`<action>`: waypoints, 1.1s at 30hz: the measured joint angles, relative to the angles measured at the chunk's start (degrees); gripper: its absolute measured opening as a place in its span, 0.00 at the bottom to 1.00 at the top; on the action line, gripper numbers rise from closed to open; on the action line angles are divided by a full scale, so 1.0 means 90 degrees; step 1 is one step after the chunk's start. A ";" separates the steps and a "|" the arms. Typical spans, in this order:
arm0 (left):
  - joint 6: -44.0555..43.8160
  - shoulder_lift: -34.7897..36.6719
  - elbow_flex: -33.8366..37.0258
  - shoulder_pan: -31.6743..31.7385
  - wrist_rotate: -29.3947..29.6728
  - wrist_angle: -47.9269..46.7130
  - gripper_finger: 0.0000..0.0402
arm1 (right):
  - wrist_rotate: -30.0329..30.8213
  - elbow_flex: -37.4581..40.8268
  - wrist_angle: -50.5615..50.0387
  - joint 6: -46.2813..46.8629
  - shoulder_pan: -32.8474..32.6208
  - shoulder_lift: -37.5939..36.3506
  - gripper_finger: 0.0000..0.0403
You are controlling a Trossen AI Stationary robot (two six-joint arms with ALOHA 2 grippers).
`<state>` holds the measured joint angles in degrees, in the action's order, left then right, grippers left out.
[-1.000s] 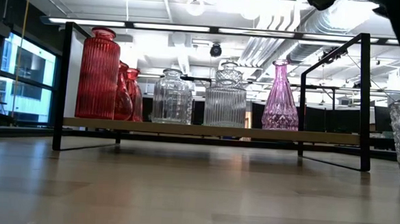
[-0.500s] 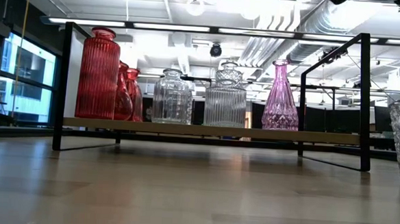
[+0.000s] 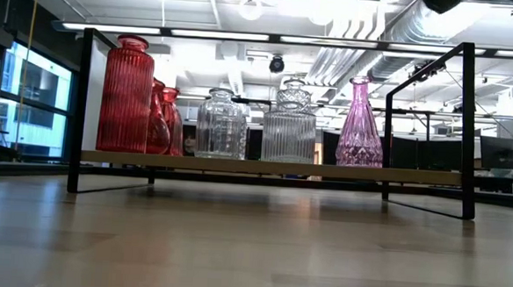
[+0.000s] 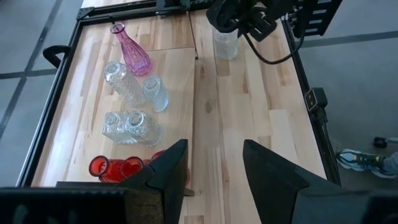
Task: Sort vases onto shelf
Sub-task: Put the transparent vase aligned with the other transparent vase on the shelf
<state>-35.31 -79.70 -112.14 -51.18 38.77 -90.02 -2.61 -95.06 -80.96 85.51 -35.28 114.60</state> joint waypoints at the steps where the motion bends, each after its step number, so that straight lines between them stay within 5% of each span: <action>1: 0.0000 0.0000 0.0000 0.0000 -0.0006 0.0000 0.37 | -0.0087 0.0008 -0.0121 -0.0001 -0.0004 0.0009 0.39; 33: 0.0102 0.0000 0.0000 0.0000 -0.0129 0.0000 0.37 | 0.0164 -0.0370 -0.0548 0.0023 -0.0169 0.0072 0.39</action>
<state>-34.39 -79.70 -112.14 -51.18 37.61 -90.02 -1.14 -98.39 -85.89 85.71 -36.80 115.24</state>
